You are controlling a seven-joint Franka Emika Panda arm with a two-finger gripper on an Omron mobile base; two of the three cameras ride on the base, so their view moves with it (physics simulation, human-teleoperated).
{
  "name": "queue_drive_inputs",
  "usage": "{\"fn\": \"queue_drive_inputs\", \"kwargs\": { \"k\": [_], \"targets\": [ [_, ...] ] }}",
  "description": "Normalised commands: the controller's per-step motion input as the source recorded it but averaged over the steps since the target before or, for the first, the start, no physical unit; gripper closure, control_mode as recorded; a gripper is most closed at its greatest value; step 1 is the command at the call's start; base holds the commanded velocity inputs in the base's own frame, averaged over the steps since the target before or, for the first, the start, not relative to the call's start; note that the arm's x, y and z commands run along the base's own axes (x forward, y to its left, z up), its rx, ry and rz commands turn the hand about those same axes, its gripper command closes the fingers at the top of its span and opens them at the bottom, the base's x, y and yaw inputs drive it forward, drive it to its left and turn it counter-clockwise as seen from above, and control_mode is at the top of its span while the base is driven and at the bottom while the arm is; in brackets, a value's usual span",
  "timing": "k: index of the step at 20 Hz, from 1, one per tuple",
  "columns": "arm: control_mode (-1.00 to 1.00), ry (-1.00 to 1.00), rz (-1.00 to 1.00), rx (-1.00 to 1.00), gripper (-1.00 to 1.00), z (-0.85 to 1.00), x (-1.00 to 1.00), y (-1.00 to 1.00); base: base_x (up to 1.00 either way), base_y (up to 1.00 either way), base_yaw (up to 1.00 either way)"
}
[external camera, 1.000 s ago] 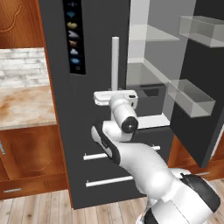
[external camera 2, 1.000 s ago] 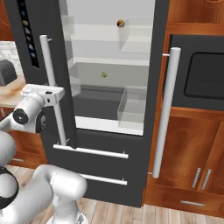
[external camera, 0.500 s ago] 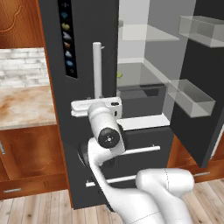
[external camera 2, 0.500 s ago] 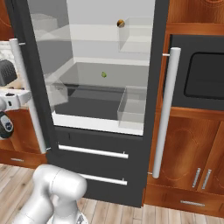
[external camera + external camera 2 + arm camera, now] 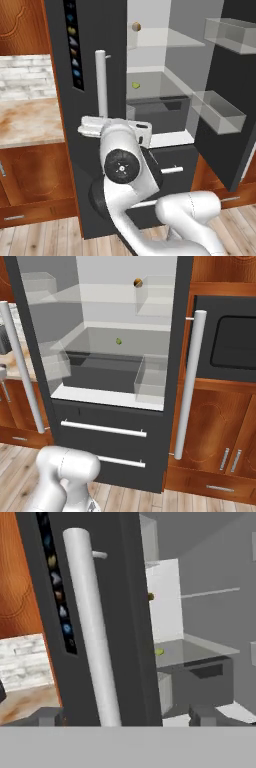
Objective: Take the lemon wedge from the fridge and place it on the plate with fish on the dining counter.
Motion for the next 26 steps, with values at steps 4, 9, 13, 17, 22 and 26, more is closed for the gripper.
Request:
{"fn": "queue_drive_inputs", "kwargs": {
  "k": [4, 9, 13, 17, 22, 26],
  "targets": [
    [-1.0, 0.21, -0.07, 0.37, -1.0, 0.12, -0.66, -1.0, 0.0, 0.0, 0.0],
    [-1.0, 0.2, 0.11, 0.34, -1.0, 0.13, 0.19, -1.0, 0.0, 0.0, 0.0],
    [-1.0, 0.23, 0.26, 0.26, -1.0, 0.0, 0.12, -0.98, 0.0, 0.0, 0.0],
    [-1.0, 0.21, 0.25, 0.26, -1.0, 0.01, 0.15, -0.66, 0.0, 0.0, 0.0],
    [-1.0, 0.2, 0.15, 0.19, -1.0, 0.0, 0.55, -0.07, 0.0, 0.0, 0.0],
    [-1.0, 0.15, 0.17, 0.17, -1.0, -0.22, 0.94, 0.0, 0.0, 0.0, 0.0]
  ]
}}
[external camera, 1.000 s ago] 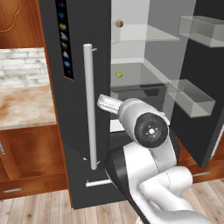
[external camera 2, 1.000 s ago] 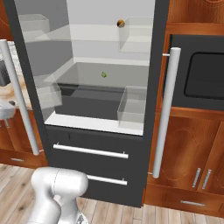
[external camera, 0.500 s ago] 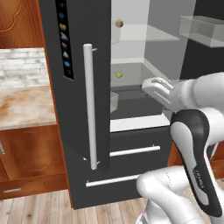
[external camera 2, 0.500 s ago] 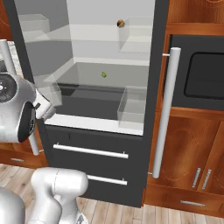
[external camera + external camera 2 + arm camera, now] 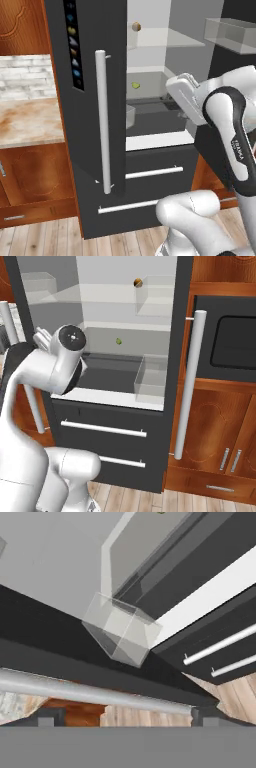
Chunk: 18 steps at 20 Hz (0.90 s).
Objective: Take the lemon wedge from the fridge and place it on the plate with fish on the dining counter.
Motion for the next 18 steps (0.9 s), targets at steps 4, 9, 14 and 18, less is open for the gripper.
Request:
{"fn": "queue_drive_inputs", "kwargs": {
  "k": [4, 9, 14, 18],
  "targets": [
    [-1.0, 0.08, 0.19, 0.11, -1.0, -0.46, 1.0, 0.05, 0.0, 0.0, 0.0],
    [-1.0, 0.05, 0.15, 0.07, -1.0, -0.24, 1.0, 0.48, 0.0, 0.0, 0.0],
    [-1.0, 0.1, 0.11, 0.02, -1.0, 0.0, 0.84, 0.99, 0.0, 0.0, 0.0],
    [-1.0, 0.06, 0.23, 0.0, -1.0, 0.0, 0.08, 1.0, 0.0, 0.0, 0.0]
  ]
}}
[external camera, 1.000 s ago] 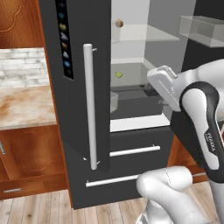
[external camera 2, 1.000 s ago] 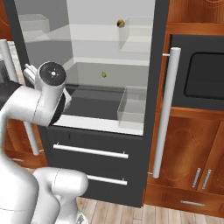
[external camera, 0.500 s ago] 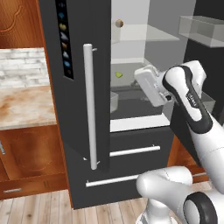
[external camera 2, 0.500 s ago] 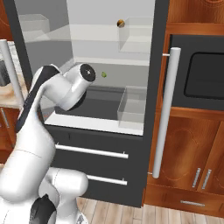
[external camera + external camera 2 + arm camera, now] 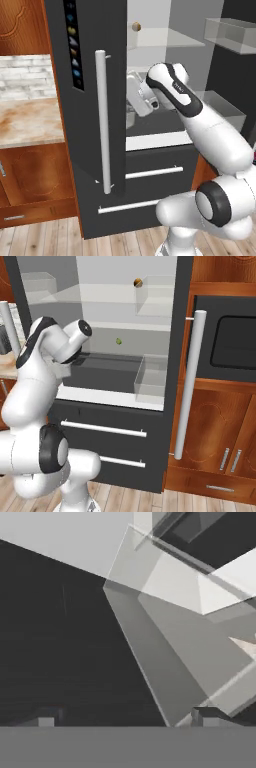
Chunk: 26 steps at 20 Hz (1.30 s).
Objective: Take the lemon wedge from the fridge and place it on the plate with fish on the dining counter.
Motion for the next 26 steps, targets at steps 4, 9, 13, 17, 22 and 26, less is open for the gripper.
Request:
{"fn": "queue_drive_inputs", "kwargs": {
  "k": [4, 9, 13, 17, 22, 26],
  "targets": [
    [-1.0, -0.02, 0.26, 0.0, -1.0, 0.0, -0.04, 1.0, 0.0, 0.0, 0.0],
    [-1.0, -0.25, 0.21, -0.03, -1.0, -0.01, -0.2, 1.0, 0.0, 0.0, 0.0],
    [-1.0, -0.26, 0.11, 0.02, -1.0, -0.09, 0.0, 0.9, 0.0, 0.0, 0.0],
    [-1.0, 0.0, 0.0, 0.02, -1.0, 0.02, -0.03, -0.16, 0.0, 0.0, 0.0],
    [-1.0, -0.13, -0.01, 0.05, -1.0, 0.69, -0.42, -0.96, 0.0, 0.0, 0.0],
    [-1.0, -0.13, -0.08, -0.09, -1.0, 0.56, -0.8, -1.0, 0.0, 0.0, 0.0]
  ]
}}
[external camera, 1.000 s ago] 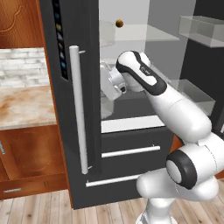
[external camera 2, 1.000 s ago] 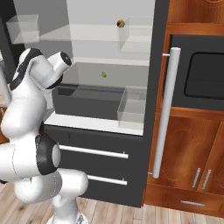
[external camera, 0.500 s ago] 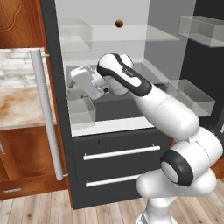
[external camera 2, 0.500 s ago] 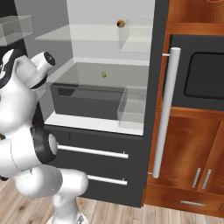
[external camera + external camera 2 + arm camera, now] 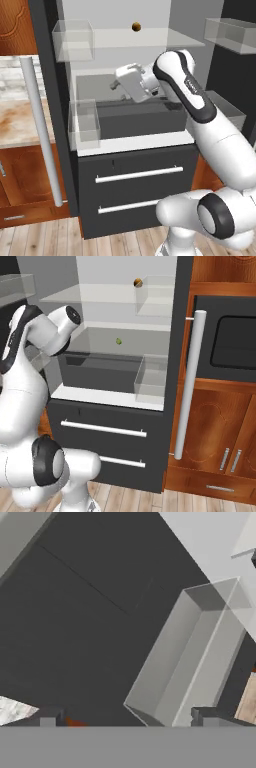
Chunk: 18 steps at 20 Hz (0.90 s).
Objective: Take the lemon wedge from the fridge and place it on the plate with fish on the dining counter.
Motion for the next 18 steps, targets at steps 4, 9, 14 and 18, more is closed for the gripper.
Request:
{"fn": "queue_drive_inputs", "kwargs": {
  "k": [4, 9, 14, 18],
  "targets": [
    [-1.0, 0.0, -0.19, -0.2, -1.0, 0.0, -0.99, -0.96, 0.0, 0.0, 0.0],
    [-1.0, 0.0, -0.28, -0.28, -1.0, -0.21, -1.0, -0.7, 0.0, 0.0, 0.0],
    [-1.0, 0.0, -0.35, -0.34, -1.0, -0.17, -1.0, -0.61, 0.0, 0.0, 0.0],
    [-1.0, -0.01, -0.33, -0.29, -1.0, 0.0, -0.51, -0.39, 0.0, 0.0, 0.0]
  ]
}}
